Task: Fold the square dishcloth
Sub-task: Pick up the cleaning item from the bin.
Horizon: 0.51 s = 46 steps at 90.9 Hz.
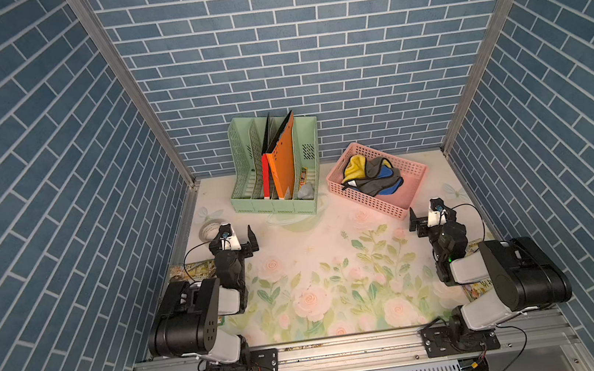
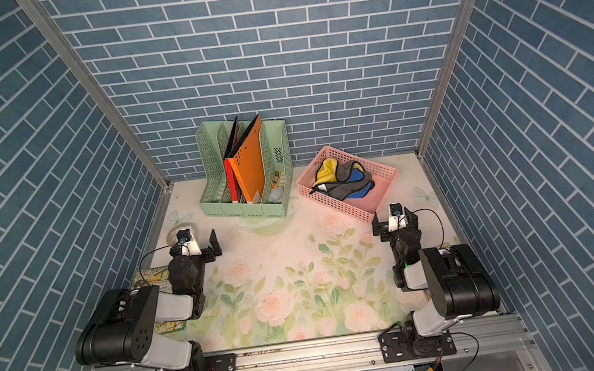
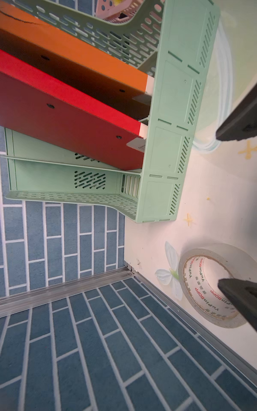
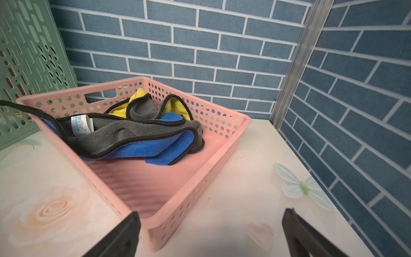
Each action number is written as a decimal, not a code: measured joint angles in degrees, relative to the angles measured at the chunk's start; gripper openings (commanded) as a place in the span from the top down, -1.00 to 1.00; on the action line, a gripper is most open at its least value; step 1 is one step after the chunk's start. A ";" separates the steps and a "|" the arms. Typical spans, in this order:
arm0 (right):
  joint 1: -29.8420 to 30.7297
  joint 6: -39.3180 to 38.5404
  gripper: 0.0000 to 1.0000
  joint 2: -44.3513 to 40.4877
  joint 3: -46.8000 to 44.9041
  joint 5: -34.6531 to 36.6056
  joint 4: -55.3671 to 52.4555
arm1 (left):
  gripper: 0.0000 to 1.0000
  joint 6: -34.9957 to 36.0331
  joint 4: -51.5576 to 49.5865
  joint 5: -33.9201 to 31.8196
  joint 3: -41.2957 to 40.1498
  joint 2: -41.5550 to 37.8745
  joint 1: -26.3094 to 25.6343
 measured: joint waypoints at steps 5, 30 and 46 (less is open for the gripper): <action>0.00 0.00 -0.99 0.00 0.00 0.00 0.00 | -1.00 0.00 0.00 0.00 0.00 0.00 0.00; -0.72 0.02 -0.99 0.00 0.00 -0.46 -0.02 | -1.00 -0.02 0.00 0.00 0.00 0.00 0.00; -1.07 0.04 -0.99 0.00 0.00 -0.66 -0.02 | -1.00 -0.02 0.00 0.00 0.00 0.00 0.00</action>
